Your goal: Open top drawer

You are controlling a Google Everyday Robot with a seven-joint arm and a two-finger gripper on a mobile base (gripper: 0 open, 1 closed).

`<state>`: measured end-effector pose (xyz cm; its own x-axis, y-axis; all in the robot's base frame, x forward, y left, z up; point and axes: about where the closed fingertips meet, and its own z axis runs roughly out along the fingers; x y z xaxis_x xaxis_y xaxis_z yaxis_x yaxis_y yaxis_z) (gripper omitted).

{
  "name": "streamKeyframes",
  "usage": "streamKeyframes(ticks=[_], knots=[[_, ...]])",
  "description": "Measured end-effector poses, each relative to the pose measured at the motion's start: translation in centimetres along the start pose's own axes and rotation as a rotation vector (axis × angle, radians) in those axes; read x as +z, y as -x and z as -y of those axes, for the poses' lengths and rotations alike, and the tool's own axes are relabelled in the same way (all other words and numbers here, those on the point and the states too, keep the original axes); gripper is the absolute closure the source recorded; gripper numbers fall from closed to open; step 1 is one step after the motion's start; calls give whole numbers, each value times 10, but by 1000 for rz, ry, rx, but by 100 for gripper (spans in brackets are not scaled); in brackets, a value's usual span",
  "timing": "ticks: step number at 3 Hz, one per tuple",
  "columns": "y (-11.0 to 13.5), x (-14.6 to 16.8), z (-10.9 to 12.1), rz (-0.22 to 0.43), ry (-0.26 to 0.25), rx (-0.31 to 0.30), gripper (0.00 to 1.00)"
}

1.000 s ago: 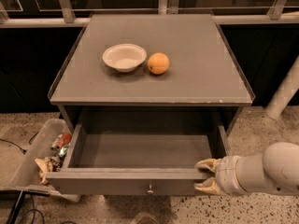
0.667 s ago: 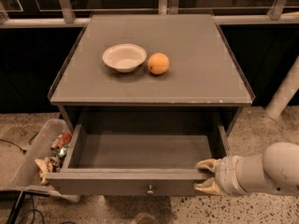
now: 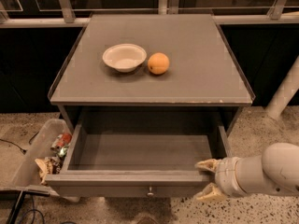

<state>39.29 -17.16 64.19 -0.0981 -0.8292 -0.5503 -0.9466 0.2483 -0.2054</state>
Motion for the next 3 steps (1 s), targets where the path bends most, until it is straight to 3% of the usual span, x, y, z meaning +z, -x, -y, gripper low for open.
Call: streamKeyframes(ticks=[1,2,3], knots=[[-13,-6,-24,13,1,13,61],[-11,-8,-23,13,1,13,84],[-15,-11,-30,13,-2,21,100]])
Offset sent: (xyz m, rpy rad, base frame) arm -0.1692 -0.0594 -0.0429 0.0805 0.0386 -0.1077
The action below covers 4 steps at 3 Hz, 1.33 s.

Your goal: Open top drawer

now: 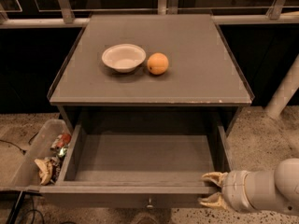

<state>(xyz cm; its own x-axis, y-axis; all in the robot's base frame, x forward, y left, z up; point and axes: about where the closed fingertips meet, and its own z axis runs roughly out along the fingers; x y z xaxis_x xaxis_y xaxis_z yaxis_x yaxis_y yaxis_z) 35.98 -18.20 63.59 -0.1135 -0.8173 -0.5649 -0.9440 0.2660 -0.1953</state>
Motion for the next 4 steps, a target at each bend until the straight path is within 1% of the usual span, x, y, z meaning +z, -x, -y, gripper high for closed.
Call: streamKeyframes(ticks=[1,2,4], knots=[[1,-1,0,0,0,0,100],[1,-1,0,0,0,0,81],[1,-1,0,0,0,0,35]])
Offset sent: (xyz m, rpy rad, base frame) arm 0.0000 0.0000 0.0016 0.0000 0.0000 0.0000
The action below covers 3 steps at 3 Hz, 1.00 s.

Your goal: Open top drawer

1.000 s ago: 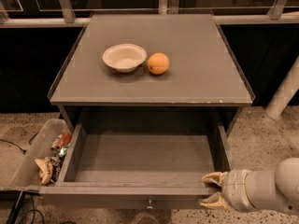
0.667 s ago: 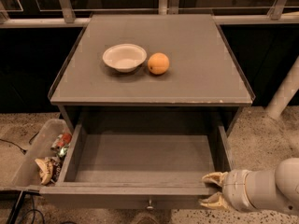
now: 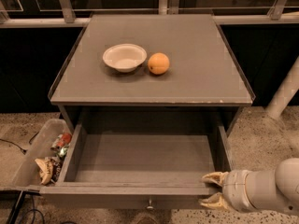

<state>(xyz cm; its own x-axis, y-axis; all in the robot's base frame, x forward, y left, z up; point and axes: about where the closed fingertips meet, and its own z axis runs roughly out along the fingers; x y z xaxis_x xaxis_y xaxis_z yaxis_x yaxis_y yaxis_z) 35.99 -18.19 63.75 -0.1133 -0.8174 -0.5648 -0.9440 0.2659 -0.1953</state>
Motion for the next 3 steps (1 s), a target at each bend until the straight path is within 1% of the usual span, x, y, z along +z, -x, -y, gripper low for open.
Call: streamKeyframes(ticks=[1,2,3], knots=[[0,0,0,0,0,0,11],[0,0,0,0,0,0,0],[0,0,0,0,0,0,0]])
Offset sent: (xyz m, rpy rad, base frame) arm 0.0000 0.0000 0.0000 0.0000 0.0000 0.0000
